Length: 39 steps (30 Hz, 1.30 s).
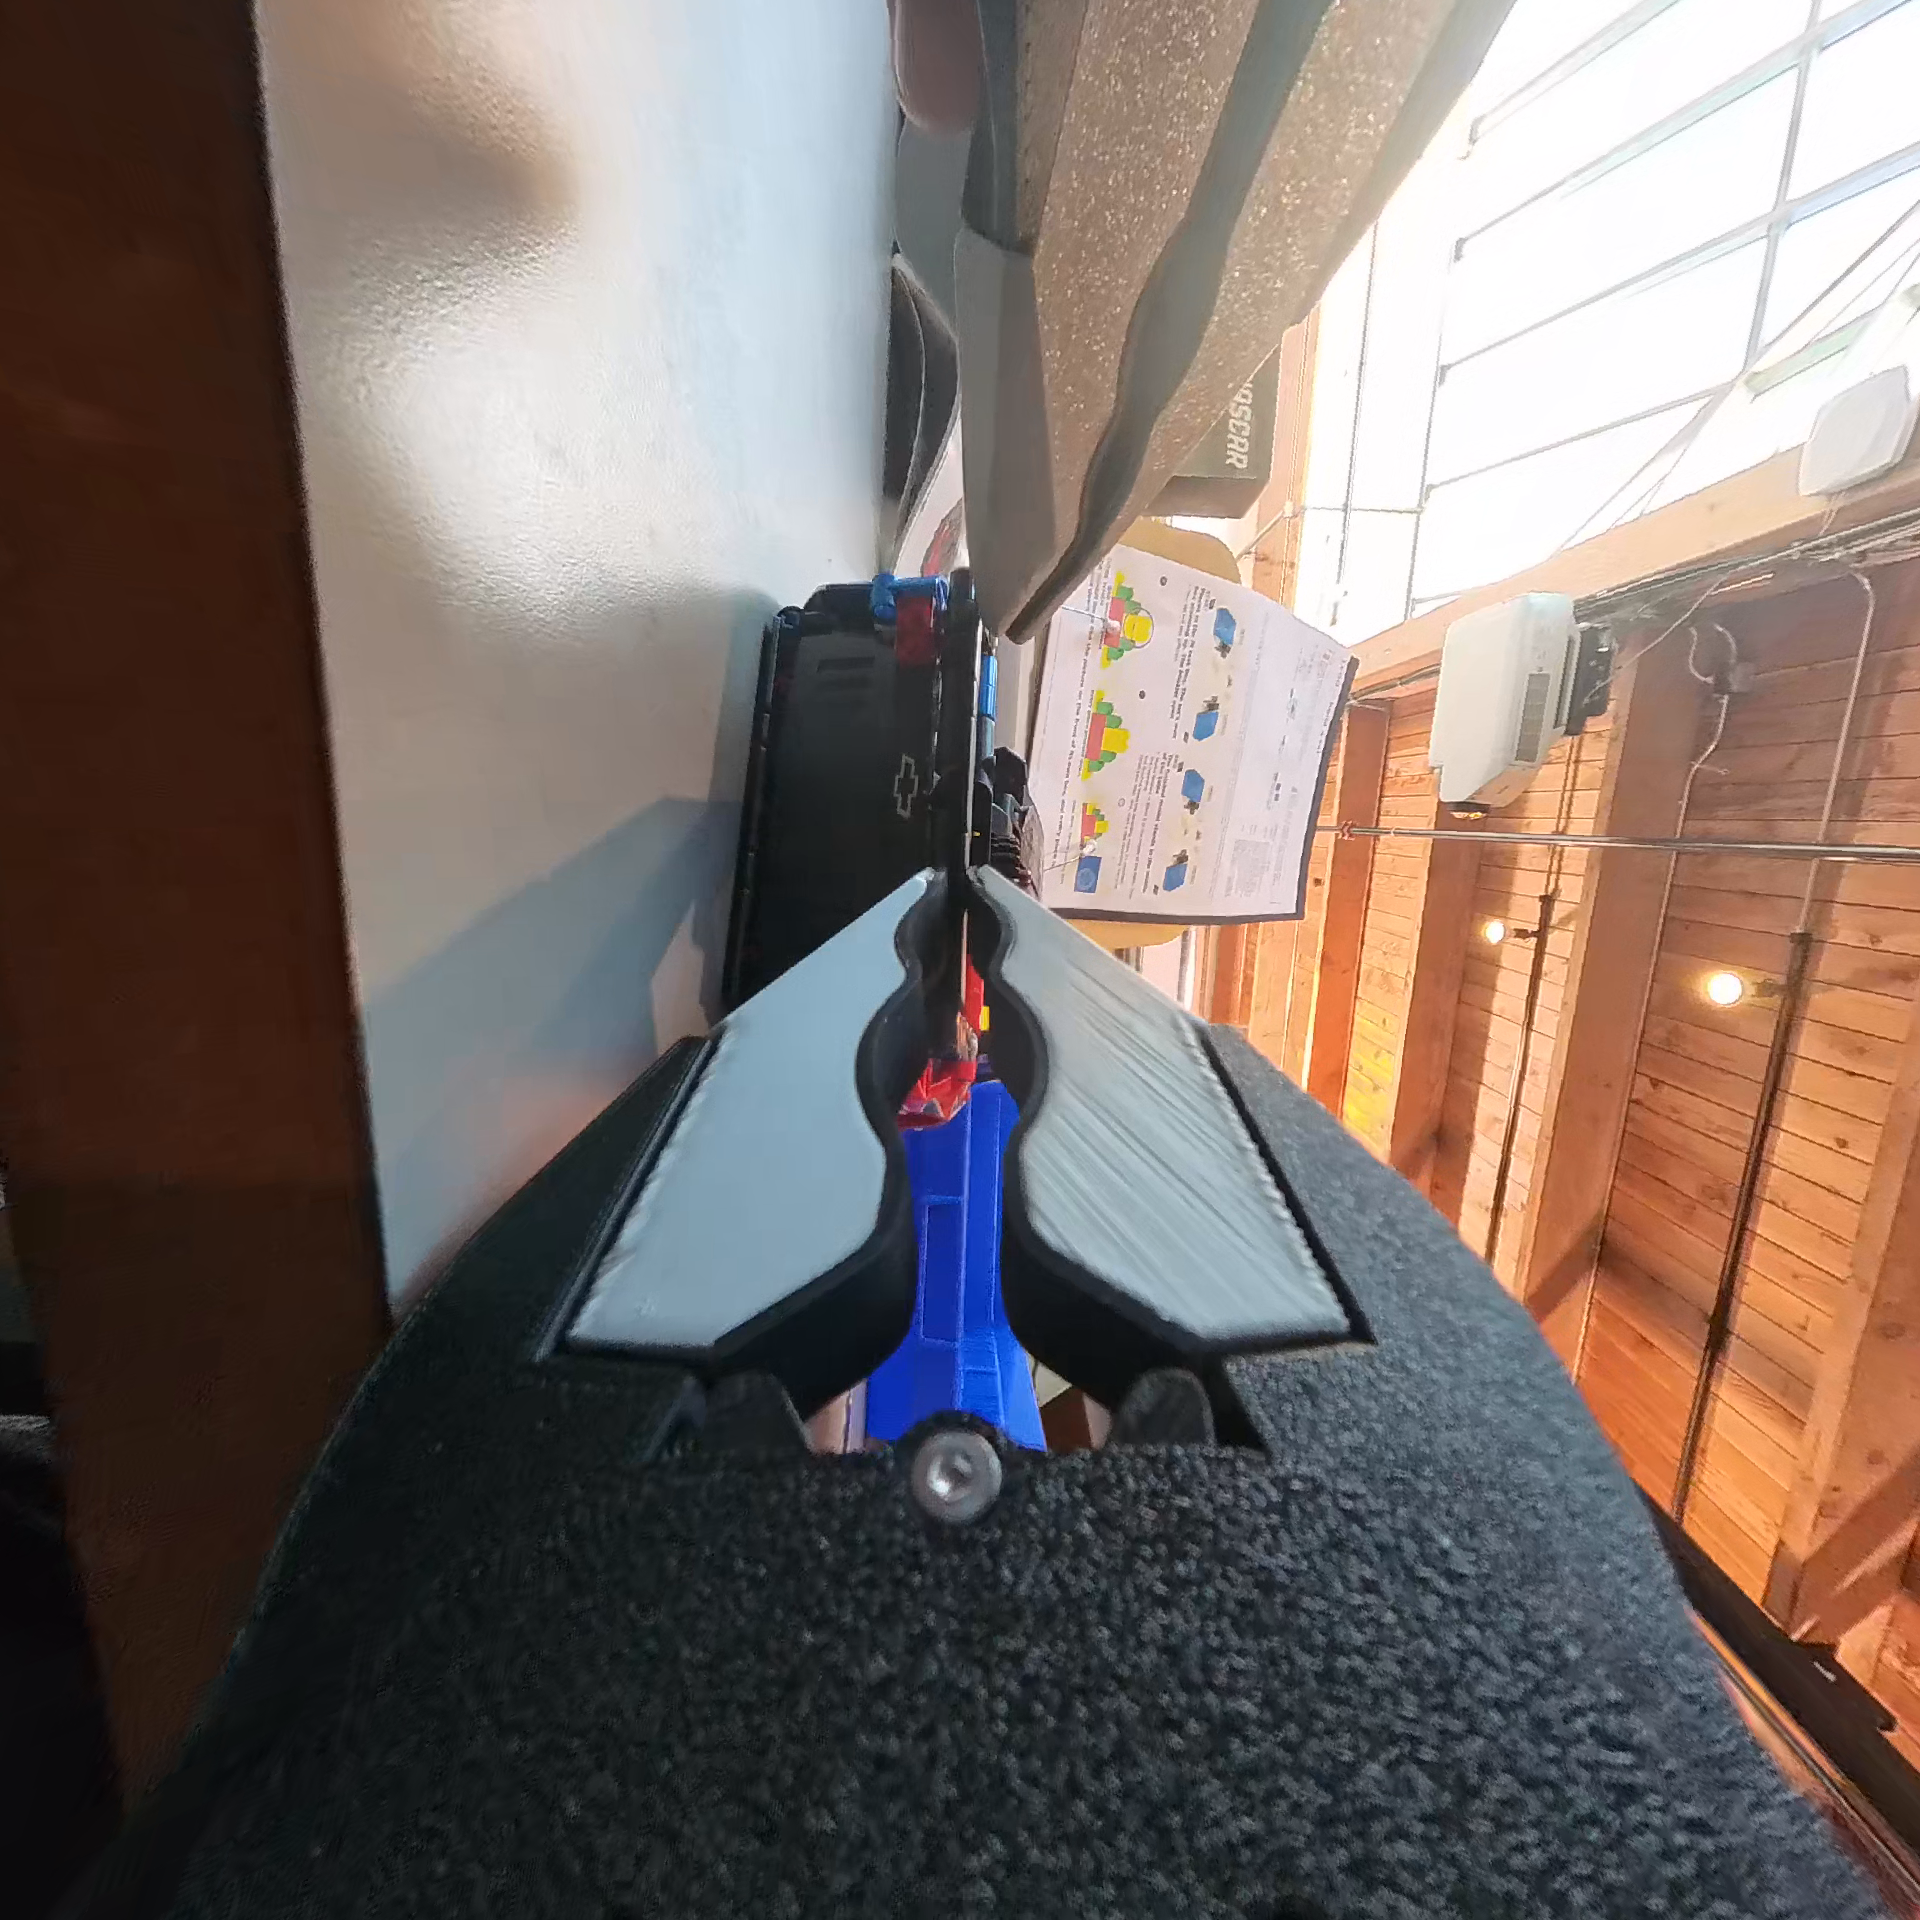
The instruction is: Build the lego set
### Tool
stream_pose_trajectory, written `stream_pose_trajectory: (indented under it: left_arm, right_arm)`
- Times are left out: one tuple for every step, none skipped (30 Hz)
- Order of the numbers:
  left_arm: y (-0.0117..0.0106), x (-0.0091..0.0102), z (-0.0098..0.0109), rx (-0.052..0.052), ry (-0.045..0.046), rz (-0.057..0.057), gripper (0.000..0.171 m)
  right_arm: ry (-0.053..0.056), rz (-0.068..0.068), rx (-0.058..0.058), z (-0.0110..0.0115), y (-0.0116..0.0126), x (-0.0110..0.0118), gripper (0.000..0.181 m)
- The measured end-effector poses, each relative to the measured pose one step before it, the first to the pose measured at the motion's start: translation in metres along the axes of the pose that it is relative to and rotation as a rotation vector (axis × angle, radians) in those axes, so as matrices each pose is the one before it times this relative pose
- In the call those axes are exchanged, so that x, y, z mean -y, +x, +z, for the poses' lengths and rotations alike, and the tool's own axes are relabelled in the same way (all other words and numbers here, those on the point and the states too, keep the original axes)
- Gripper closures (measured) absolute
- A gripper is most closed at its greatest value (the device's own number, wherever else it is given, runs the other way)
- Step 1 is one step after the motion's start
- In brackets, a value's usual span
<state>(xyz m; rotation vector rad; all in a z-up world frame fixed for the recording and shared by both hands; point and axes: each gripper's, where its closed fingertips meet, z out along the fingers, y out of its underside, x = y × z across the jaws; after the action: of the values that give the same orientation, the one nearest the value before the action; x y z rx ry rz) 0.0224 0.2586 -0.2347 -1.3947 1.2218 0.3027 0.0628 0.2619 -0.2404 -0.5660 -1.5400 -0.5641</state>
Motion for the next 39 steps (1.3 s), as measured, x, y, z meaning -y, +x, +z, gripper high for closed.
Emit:
stream_pose_trajectory:
  left_arm:
    - [0.00058,0.00014,-0.0001,-0.0039,0.0015,-0.0022,0.171]
    - [0.0038,0.00006,-0.00016,-0.0219,0.00061,0.0031,0.171]
    - [0.00134,-0.00078,0.00102,0.0026,-0.00211,0.0013,0.171]
    - [0.00115,0.00024,-0.0003,0.0003,-0.00183,0.0186,0.171]
    - [0.00241,0.00007,-0.00066,-0.0122,-0.00721,0.016,0.171]
    - [0.00002,0.00097,-0.00058,0.0044,0.00512,0.004,0.171]
    - [0.00262,0.00075,-0.00063,-0.0154,0.00747,0.0003,0.171]
    - [0.00155,-0.00157,0.00022,-0.0084,-0.00584,-0.0018,0.171]
    - [0.00022,-0.00365,0.00104,0.0002,-0.01814,-0.0005,0.171]
    - [-0.00007,-0.00351,0.00092,0.0005,-0.01681,-0.002,0.171]
    - [0.00033,-0.00134,0.0003,-0.0038,-0.00405,-0.0064,0.171]
    - [0.00021,0.00026,-0.00048,-0.0042,0.00534,-0.0109,0.171]
    - [-0.00025,0.00068,-0.00058,-0.0026,0.00571,-0.0125,0.171]
    - [-0.0004,-0.00008,-0.00024,-0.0007,0.00084,-0.0119,0.171]
    - [-0.00049,-0.00091,0.00015,0.0009,-0.00291,-0.0082,0.171]
    - [-0.00049,-0.00106,0.00018,0.0014,-0.00408,-0.0041,0.171]
    - [-0.00064,-0.00112,0.00009,0.0025,-0.00557,-0.0047,0.171]
    - [-0.00066,-0.00093,-0.00016,0.0017,-0.00485,-0.0074,0.171]
    - [-0.00041,-0.00071,-0.00041,0.0007,-0.00251,-0.0096,0.171]
    - [-0.00051,-0.00112,-0.00098,0.0007,-0.00344,-0.01,0.171]
    - [-0.0006,-0.00159,-0.00126,0.0017,-0.00547,-0.0101,0.171]
    - [-0.0009,-0.00192,-0.00139,0.002,-0.00628,-0.0127,0.171]
    - [-0.00133,-0.00266,-0.00145,0.0032,-0.00973,-0.0174,0.171]
    - [-0.0015,-0.00325,-0.00132,0.0027,-0.01429,-0.0232,0.171]
    - [-0.00155,-0.00314,-0.00147,0.0015,-0.01586,-0.0227,0.171]
    - [-0.0015,-0.00257,-0.00197,0.002,-0.01317,-0.0198,0.171]
    - [-0.00219,-0.00227,-0.0021,0.0057,-0.01311,-0.0213,0.165]
    - [-0.00259,-0.00257,-0.00248,0.0081,-0.01598,-0.0223,0.163]
    - [-0.00169,-0.00162,-0.00284,0.0037,-0.00808,-0.022,0.163]
    - [-0.00193,-0.00116,-0.00293,0.0054,-0.00344,-0.0241,0.163]
    - [-0.0018,-0.00187,-0.00258,0.0049,-0.00602,-0.0272,0.162]
    - [-0.00082,-0.00272,-0.00191,-0.0015,-0.01211,-0.0334,0.16]
    - [0.00017,-0.00233,-0.00129,-0.0082,-0.01414,-0.0374,0.156]
    - [-0.00006,-0.00144,-0.00117,-0.0044,-0.01582,-0.0305,0.152]
    - [0.00023,0.00012,-0.00092,-0.0024,-0.00885,-0.0254,0.148]
    - [0.00048,0.00034,-0.00068,-0.0004,-0.00932,-0.0192,0.145]
    - [-0.00003,-0.00023,-0.00026,0.0051,-0.0111,-0.0135,0.142]
    - [0.00068,-0.00063,-0.00022,0.0013,-0.01019,-0.0131,0.14]
    - [0.00136,-0.00008,-0.00035,-0.002,-0.00769,-0.0168,0.137]
  right_arm:
    - [-0.0041,0.0059,0.0029,0.00016,0.0003,-0.00055,0.179]
    - [-0.0055,0.0056,0.0017,0.00021,0.00029,-0.00074,0.179]
    - [-0.0041,0.0031,0.0002,0.00025,0.00018,-0.00074,0.179]
    - [-0.0016,0.0018,0.0008,0.00008,0.00037,-0.00016,0.18]
    - [-0.0035,0.0107,0.0049,-0.00005,0.00077,-0.00021,0.18]
    - [-0.0053,0.0281,0.0124,-0.00013,0.001,-0.00044,0.181]
    - [-0.0047,0.0404,0.0197,-0.0004,0.00011,-0.00041,0.18]
    - [-0.0042,0.0376,0.0147,-0.00061,0.00019,-0.00039,0.18]
    - [-0.0021,0.0248,0.0087,-0.00127,0.00027,-0.0002,0.18]
    - [0.0037,0.0128,0.0016,-0.00215,0.00066,0.0005,0.18]
    - [0.0095,0.0081,-0.0038,-0.00328,0.00138,0.00121,0.179]
    - [0.0114,0.0092,-0.0056,-0.00446,0.00196,0.00151,0.179]
    - [0.0101,0.0103,-0.0064,-0.00532,0.00258,0.00125,0.179]
    - [0.0045,0.0167,-0.005,-0.00569,0.00309,0.00003,0.179]
    - [-0.0029,0.0278,-0.0043,-0.00561,0.00374,-0.00201,0.179]
    - [-0.0132,0.0397,-0.005,-0.00525,0.00461,-0.00476,0.18]
    - [-0.0195,0.0507,-0.0061,-0.00468,0.00563,-0.00694,0.18]
    - [-0.021,0.0601,-0.0024,-0.00376,0.0057,-0.00835,0.18]
    - [-0.0258,0.0666,0.0,-0.0026,0.00592,-0.00968,0.18]
    - [-0.0288,0.0689,0.0049,-0.00129,0.00551,-0.01032,0.178]
    - [-0.0258,0.0692,0.009,-0.00009,0.00511,-0.00991,0.175]
    - [-0.0204,0.0701,0.0208,0.00113,0.00326,-0.00878,0.173]
    - [-0.0156,0.0744,0.0458,0.00225,-0.00033,-0.00743,0.173]
    - [-0.0136,0.0782,0.0695,0.00318,-0.00379,-0.00601,0.173]
    - [-0.0203,0.0767,0.0667,0.00364,-0.00317,-0.0062,0.172]
    - [-0.0234,0.0724,0.0507,0.00374,-0.00064,-0.00596,0.17]
    - [-0.0083,0.0691,0.0471,0.0031,0.00008,-0.00316,0.163]
    - [0.0098,0.0653,0.0422,0.00193,0.00123,-0.00032,0.157]
    - [0.0179,0.0585,0.0221,0.00069,0.00428,0.00047,0.153]
    - [0.0162,0.0522,0.0161,-0.0003,0.0053,0.00069,0.152]
    - [0.0174,0.0516,0.0284,-0.00072,0.0034,0.00251,0.151]
    - [0.024,0.0478,0.0483,-0.00078,-0.00052,0.00448,0.149]
    - [0.0151,0.0457,0.054,-0.00062,-0.00275,0.00402,0.149]
    - [0.0045,0.0408,0.0313,-0.0002,-0.00087,0.00272,0.147]
    - [0.0035,0.0289,0.0136,0.00019,0.00052,0.00143,0.14]
    - [-0.0033,0.0149,0.0151,0.00073,-0.00086,-0.00105,0.134]
    - [-0.0112,0.0005,0.0058,0.00039,-0.00086,-0.00293,0.134]
    - [-0.0102,-0.0193,-0.0095,0.00028,0.00006,-0.0033,0.134]
    - [-0.0165,-0.0365,-0.0126,0.00019,-0.0004,-0.00401,0.134]
